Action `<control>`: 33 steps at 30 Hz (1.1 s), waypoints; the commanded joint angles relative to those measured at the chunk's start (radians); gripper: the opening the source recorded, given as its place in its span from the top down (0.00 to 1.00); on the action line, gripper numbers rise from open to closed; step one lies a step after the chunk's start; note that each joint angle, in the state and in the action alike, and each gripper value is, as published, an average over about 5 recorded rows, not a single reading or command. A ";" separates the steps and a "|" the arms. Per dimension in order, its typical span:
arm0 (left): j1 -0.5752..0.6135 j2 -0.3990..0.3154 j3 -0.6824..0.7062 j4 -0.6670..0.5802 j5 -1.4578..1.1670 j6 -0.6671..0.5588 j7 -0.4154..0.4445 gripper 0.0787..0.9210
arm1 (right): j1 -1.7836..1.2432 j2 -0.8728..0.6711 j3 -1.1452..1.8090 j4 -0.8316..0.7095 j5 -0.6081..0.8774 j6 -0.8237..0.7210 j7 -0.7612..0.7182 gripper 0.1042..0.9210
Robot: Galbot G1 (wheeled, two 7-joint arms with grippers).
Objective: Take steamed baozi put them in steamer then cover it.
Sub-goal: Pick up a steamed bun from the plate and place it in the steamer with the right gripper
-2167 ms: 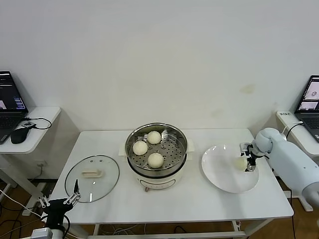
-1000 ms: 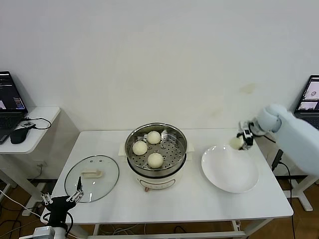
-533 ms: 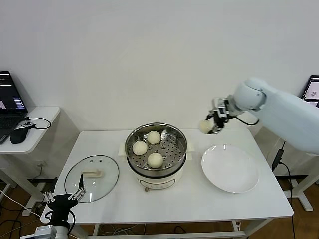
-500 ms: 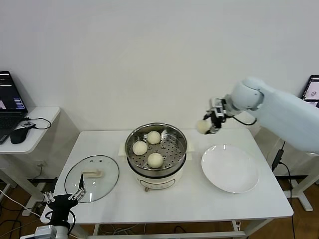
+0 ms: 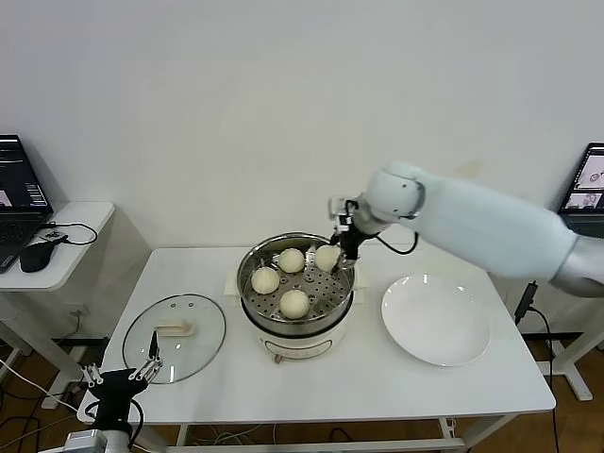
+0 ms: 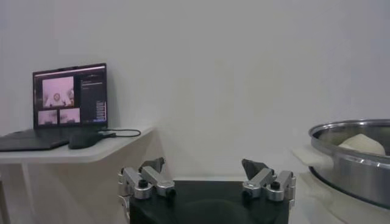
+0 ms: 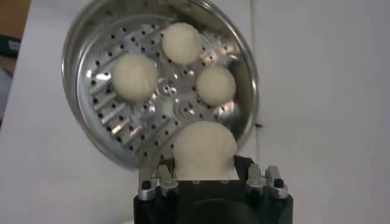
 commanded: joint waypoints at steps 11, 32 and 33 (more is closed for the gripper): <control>-0.014 0.002 -0.004 0.024 -0.002 -0.001 -0.001 0.12 | -0.088 0.187 -0.018 -0.190 -0.151 -0.025 0.010 0.37; -0.021 0.003 -0.003 0.026 -0.003 0.001 0.000 0.12 | -0.111 0.162 0.015 -0.181 -0.156 -0.031 0.031 0.26; -0.022 0.004 -0.003 0.025 -0.003 0.001 0.000 0.12 | -0.109 0.153 0.021 -0.171 -0.146 -0.034 0.033 0.22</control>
